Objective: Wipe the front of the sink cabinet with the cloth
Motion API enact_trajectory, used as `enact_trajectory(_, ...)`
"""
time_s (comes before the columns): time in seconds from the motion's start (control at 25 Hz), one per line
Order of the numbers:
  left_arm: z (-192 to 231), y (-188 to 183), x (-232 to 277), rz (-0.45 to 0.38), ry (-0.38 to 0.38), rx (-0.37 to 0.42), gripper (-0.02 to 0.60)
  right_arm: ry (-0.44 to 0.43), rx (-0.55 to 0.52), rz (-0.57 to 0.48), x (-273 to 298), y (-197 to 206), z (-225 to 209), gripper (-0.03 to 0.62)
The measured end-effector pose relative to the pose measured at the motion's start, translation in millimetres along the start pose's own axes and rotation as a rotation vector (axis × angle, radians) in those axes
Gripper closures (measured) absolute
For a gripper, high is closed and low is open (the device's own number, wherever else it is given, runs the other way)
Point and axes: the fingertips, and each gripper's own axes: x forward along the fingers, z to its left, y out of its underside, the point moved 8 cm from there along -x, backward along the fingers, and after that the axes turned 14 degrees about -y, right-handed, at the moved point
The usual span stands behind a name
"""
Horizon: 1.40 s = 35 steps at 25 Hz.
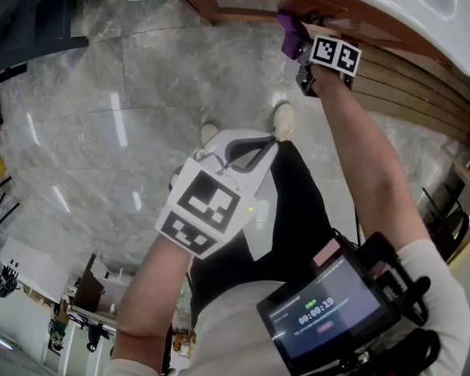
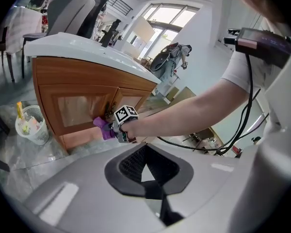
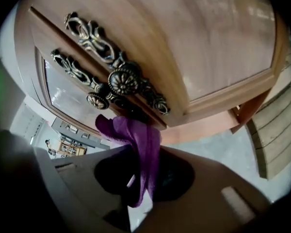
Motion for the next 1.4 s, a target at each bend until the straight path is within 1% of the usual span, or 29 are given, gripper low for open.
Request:
enact_trajectory(0.32, -28.4, -24.0, 27.0, 0.008, 0.025, 0.048, 0.575, 0.024, -0.024, -0.013, -40.8, -18.9, -32.4, 0.513)
enact_trajectory(0.64, -52.5, -43.1, 51.9, 0.028, 0.049, 0.093, 0.575, 0.051, -0.001, -0.045, -80.1, -32.5, -68.9, 0.513)
enact_trajectory(0.96, -81.2, -64.0, 77.8, 0.041, 0.072, 0.135, 0.575, 0.094, 0.018, -0.082, -131.7, -45.7, -112.9, 0.513)
enact_trajectory(1.4, -119.8, -89.6, 113.7, 0.064, 0.101, 0.185, 0.575, 0.134, 0.020, -0.114, -194.8, -64.0, -162.9, 0.511)
